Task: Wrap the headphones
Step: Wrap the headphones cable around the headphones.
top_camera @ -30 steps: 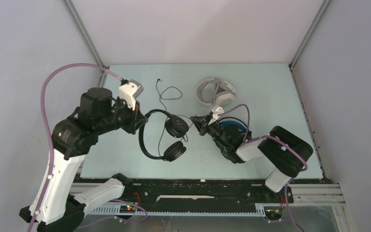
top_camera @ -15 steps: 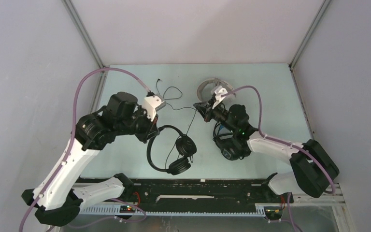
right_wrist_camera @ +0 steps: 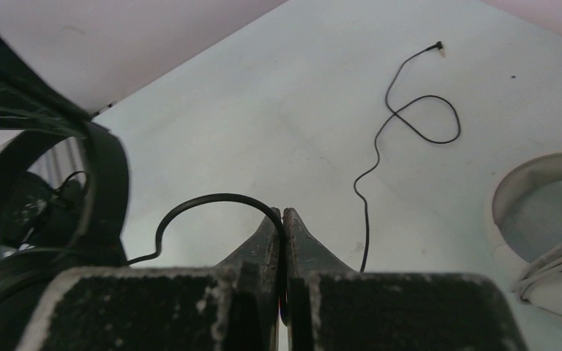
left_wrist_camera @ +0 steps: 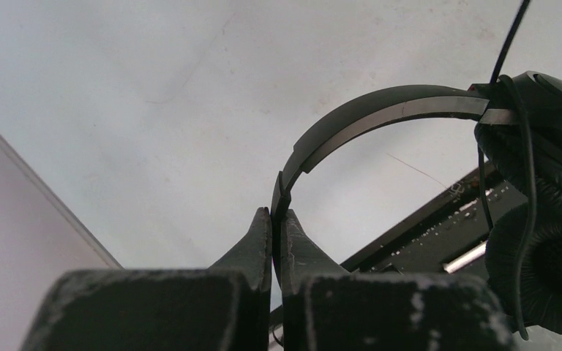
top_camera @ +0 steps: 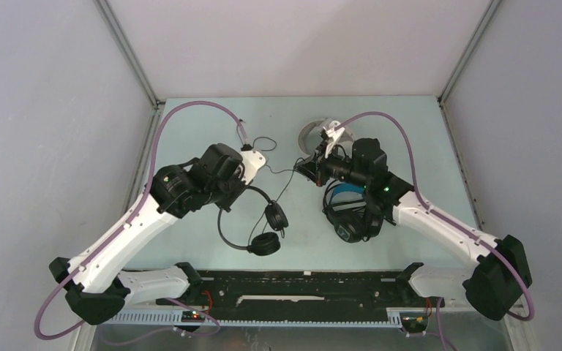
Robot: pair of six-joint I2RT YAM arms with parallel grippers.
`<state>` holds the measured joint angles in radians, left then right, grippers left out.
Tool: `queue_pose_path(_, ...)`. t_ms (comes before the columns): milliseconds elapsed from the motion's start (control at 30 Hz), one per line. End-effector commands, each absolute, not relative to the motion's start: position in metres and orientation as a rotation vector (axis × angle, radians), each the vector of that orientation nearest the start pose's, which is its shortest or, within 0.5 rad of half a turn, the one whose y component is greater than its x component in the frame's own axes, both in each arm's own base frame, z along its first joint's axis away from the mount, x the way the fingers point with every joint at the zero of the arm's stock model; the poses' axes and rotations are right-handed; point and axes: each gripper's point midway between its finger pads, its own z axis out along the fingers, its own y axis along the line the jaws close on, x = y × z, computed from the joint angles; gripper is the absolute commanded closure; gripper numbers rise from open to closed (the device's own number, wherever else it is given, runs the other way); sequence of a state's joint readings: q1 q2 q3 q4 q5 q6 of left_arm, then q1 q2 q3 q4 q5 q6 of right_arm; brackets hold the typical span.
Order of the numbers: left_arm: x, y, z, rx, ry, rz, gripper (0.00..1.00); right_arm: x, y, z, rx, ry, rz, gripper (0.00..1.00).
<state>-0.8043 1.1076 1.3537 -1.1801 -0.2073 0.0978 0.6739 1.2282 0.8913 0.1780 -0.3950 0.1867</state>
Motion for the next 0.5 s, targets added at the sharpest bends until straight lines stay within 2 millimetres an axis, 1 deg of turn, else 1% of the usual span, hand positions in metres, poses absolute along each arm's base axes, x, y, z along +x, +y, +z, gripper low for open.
queue_pose_path(0, 0.210, -0.146, 0.258, 0.955, 2.174, -0.001, 1.00, 0.246, 0.311, 0.299, -0.739, 1.647, 1.079, 1.00)
queue_pose_path(67, 0.213, -0.146, 0.260, 0.943, 2.166, 0.012, 1.00, 0.238, 0.311, 0.308, -0.746, 1.628, 1.116, 1.00)
queue_pose_path(133, 0.215, -0.147, 0.262, 0.933, 2.155, 0.014, 1.00, 0.225, 0.317, 0.315, -0.789, 1.593, 1.147, 1.00)
queue_pose_path(200, 0.218, -0.148, 0.265, 0.923, 2.145, 0.012, 1.00, 0.218, 0.320, 0.321, -0.801, 1.594, 1.159, 1.00)
queue_pose_path(267, 0.220, -0.148, 0.265, 0.913, 2.139, 0.017, 1.00, 0.216, 0.321, 0.325, -0.781, 1.623, 1.175, 1.00)
queue_pose_path(333, 0.221, -0.148, 0.264, 0.909, 2.143, 0.024, 1.00, 0.215, 0.323, 0.335, -0.749, 1.627, 1.206, 1.00)
queue_pose_path(400, 0.219, -0.152, 0.262, 0.924, 2.147, 0.003, 1.00, 0.212, 0.324, 0.339, -0.735, 1.634, 1.235, 1.00)
queue_pose_path(467, 0.217, -0.157, 0.262, 0.941, 2.135, -0.038, 1.00, 0.212, 0.325, 0.341, -0.708, 1.643, 1.244, 1.00)
